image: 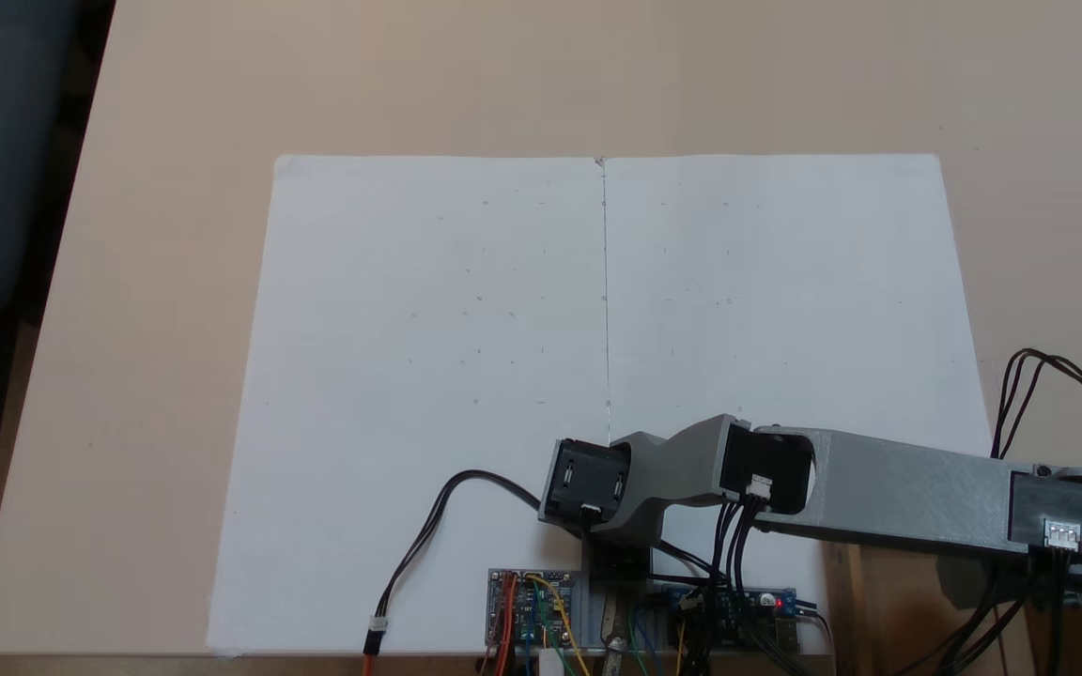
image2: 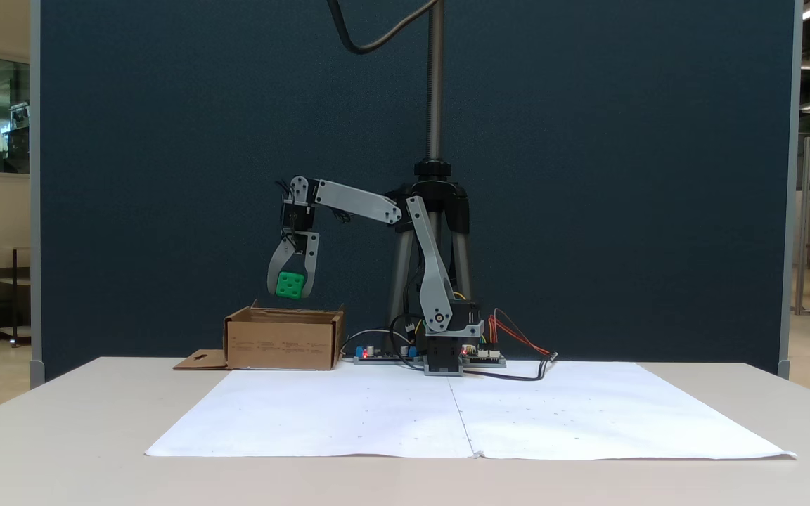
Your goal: Grasp a green dice and put it in the bin.
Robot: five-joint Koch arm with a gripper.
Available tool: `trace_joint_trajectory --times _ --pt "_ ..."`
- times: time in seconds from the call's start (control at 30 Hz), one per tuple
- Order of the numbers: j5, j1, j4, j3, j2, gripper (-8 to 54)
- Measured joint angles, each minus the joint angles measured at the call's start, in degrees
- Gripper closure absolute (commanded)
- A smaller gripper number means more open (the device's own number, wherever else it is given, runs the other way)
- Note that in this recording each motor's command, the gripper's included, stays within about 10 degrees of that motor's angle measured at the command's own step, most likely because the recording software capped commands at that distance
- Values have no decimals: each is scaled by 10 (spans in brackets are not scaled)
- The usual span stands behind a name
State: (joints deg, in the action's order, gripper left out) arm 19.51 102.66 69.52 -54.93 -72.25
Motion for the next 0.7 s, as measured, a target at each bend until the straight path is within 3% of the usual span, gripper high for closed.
trace_joint_trajectory --times 0.07,0.13,0.27,0.53,0.7 --pt "-4 0 0 0 1 318" --pt "-8 1 0 0 0 160" --pt "-70 15 0 1 7 29" --pt "-125 13 0 0 11 30" --pt "-202 -95 0 0 -25 29"
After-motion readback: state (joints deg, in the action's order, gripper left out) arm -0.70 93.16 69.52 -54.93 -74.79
